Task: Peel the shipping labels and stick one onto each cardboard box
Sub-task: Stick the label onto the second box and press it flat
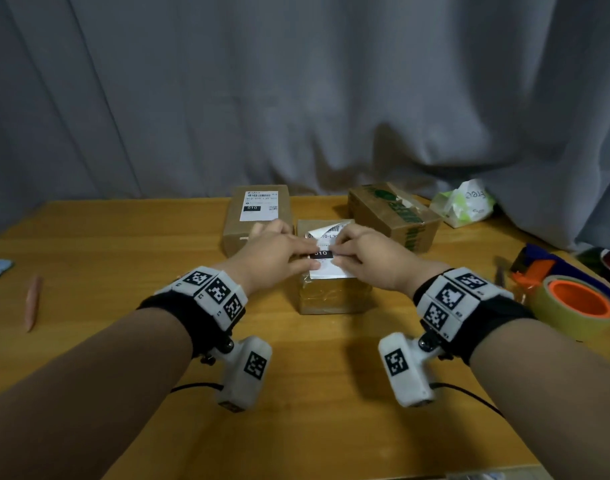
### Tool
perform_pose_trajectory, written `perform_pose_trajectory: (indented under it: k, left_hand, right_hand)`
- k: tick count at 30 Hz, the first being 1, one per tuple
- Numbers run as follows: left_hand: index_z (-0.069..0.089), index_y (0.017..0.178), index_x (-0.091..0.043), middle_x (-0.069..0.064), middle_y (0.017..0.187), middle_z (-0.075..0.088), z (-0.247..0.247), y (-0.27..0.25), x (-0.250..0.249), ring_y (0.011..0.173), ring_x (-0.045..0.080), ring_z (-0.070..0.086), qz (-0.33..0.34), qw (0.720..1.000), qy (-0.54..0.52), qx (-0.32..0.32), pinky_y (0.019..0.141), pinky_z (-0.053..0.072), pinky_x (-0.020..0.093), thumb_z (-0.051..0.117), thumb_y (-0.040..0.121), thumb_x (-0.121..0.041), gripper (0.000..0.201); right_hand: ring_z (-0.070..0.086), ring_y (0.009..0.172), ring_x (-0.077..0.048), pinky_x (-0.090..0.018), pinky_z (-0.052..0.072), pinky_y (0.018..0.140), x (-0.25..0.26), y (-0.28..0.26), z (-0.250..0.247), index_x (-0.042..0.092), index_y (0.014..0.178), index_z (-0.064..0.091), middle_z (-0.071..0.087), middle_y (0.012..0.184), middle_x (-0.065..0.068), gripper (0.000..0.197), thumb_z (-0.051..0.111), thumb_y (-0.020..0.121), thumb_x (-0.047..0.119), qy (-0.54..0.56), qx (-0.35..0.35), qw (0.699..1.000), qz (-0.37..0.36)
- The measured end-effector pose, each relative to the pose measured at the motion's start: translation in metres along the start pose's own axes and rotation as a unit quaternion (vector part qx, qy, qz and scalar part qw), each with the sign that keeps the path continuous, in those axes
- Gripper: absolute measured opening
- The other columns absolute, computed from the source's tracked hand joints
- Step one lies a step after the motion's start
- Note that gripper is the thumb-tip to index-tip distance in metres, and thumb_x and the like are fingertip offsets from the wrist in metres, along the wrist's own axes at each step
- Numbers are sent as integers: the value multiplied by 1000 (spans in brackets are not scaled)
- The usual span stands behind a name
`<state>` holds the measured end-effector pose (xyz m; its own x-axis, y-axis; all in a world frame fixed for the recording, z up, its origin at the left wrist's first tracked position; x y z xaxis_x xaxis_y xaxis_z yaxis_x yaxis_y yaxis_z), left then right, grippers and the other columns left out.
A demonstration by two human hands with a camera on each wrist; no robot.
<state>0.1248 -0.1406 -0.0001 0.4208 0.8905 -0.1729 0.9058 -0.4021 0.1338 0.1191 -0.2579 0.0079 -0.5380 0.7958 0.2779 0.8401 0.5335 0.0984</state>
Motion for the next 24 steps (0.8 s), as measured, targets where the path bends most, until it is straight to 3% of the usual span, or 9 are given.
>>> perform_pose_trajectory:
  k: [2, 6, 11, 17, 21, 24]
  left_hand:
    - [45, 128, -53, -16, 122, 54, 8, 3, 11, 114, 17, 32, -24, 999, -20, 29, 90, 15, 25, 42, 78, -70, 53]
    - [31, 133, -57, -10, 128, 46, 15, 9, 23, 119, 19, 28, -57, 994, -16, 86, 103, 17, 33, 26, 55, -92, 86]
    - [24, 139, -53, -4, 138, 40, 12, 9, 20, 124, 17, 24, -53, 990, 16, 128, 103, 14, 35, 40, 73, -78, 73]
    - [6, 144, -49, -13, 155, 22, 17, 18, 22, 134, 23, 18, -41, 977, 63, 201, 108, 17, 44, 29, 61, -91, 96]
    - [-1, 148, -39, -18, 158, 3, 13, 25, 19, 143, 24, 8, -32, 969, 106, 223, 112, 13, 47, 33, 66, -87, 101]
    - [-9, 148, -34, -14, 158, -6, 15, 23, 18, 146, 25, -7, -42, 965, 102, 240, 116, 1, 52, 36, 72, -82, 101]
  right_hand:
    - [46, 124, -17, -20, 30, 104, 1, 1, 3, 11, 126, 60, 51, 135, 2, 35, 50, 96, 24, 34, 8, 999, 3]
    - [30, 140, -10, -18, 15, 112, -4, 2, 8, 18, 139, 46, 35, 152, 4, 43, 48, 97, 26, 63, 68, 995, 28]
    - [26, 142, -9, -19, 14, 112, -8, 1, 10, 24, 141, 42, 32, 153, 6, 46, 49, 96, 30, 67, 102, 991, 52]
    - [21, 144, -12, -20, 12, 113, -4, 2, 12, 26, 144, 36, 25, 156, 8, 45, 42, 99, 29, 32, 125, 991, 48]
    - [21, 144, -19, -32, 13, 119, -4, 17, 17, 21, 145, 35, 26, 156, 3, 45, 37, 101, 28, 29, 117, 990, 66]
    - [14, 147, -18, -37, 8, 121, -3, 29, 26, 20, 148, 26, 18, 159, 1, 47, 30, 102, 30, 28, 135, 987, 82]
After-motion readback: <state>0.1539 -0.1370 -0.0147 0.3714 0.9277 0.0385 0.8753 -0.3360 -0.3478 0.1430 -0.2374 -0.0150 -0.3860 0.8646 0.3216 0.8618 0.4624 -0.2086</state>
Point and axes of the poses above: each hand's wrist, its own y-axis towards the middle knuckle, its own z-axis out of the palm, x = y × z, the point moved 9 cm from there along y, towards the middle knuckle
